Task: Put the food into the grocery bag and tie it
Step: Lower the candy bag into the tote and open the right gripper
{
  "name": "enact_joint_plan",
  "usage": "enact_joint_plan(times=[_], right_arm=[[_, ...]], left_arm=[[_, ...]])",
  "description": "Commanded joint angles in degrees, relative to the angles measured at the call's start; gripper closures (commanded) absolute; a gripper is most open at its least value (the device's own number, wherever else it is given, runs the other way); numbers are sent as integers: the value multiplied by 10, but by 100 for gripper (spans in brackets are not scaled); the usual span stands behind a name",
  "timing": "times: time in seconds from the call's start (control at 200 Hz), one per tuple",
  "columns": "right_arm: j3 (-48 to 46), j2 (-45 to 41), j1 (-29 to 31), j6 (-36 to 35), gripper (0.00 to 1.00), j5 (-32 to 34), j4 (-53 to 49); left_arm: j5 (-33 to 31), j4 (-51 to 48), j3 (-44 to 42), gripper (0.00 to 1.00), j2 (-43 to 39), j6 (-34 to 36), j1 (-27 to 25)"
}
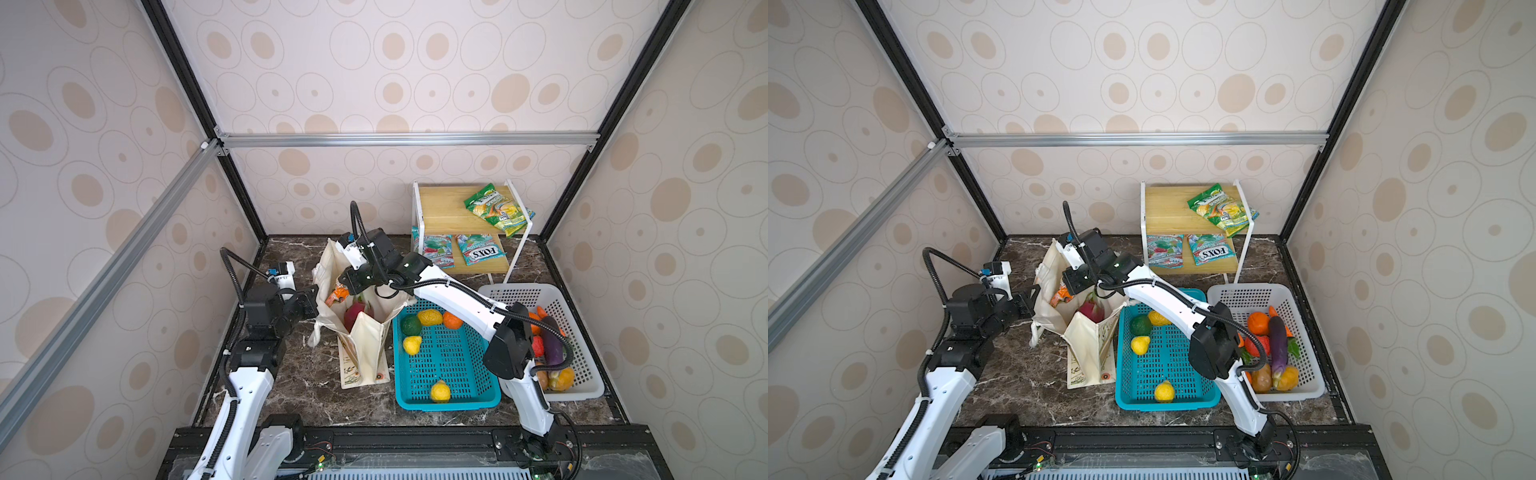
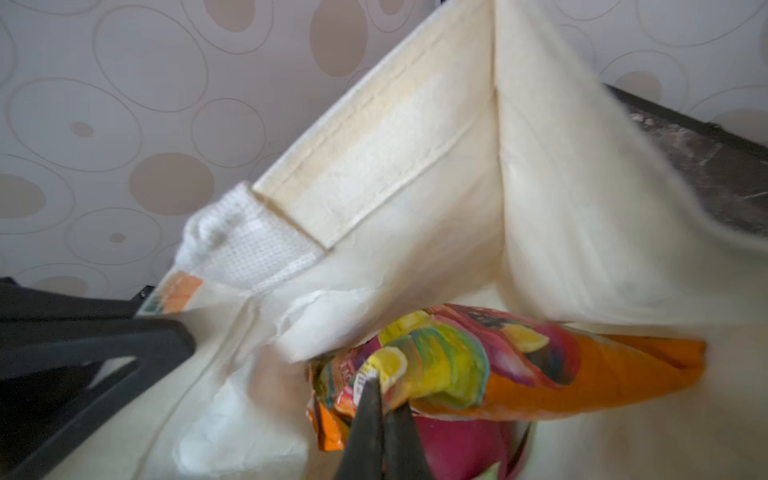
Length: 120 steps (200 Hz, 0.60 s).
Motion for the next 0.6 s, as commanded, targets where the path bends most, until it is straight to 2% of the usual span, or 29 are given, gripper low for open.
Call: enact_joint_plan(times=[0.0,0.165,0.225,0.26,0.29,0.345,0.37,0.425,0.515,0.53,0.54,0.595], right_arm=[[-29,-22,3,-60,100,92,-14],[-124,-75,8,-70,100,145,2],[-149,-93,13,-65,95,180,1],[-161,-104,15,-60,86,198,1],[-168,-111,18,-58,73,210,-3],[-168,-119,25,-55,43,232,-21],[-166,-122,30,-53,34,246,-28],[-165,-130,41,-51,23,273,-41],[-161,-152,56,-41,13,298,-56],[-158,-155,57,-37,3,301,-60],[-156,-157,58,-33,1,303,-63],[-137,-168,58,-12,0,311,-87]], left_arm=[[4,-3,5,100,0,7,3],[6,-3,6,100,11,14,2],[7,-7,10,100,17,20,3],[6,-11,11,100,21,24,3],[6,-14,12,100,25,27,2],[6,-17,13,100,30,32,3],[7,-19,12,100,32,34,3],[7,-24,16,100,37,38,3],[6,-34,25,100,44,44,3],[6,-35,27,100,45,46,3],[7,-37,29,100,45,47,3],[4,-41,35,100,50,50,3]])
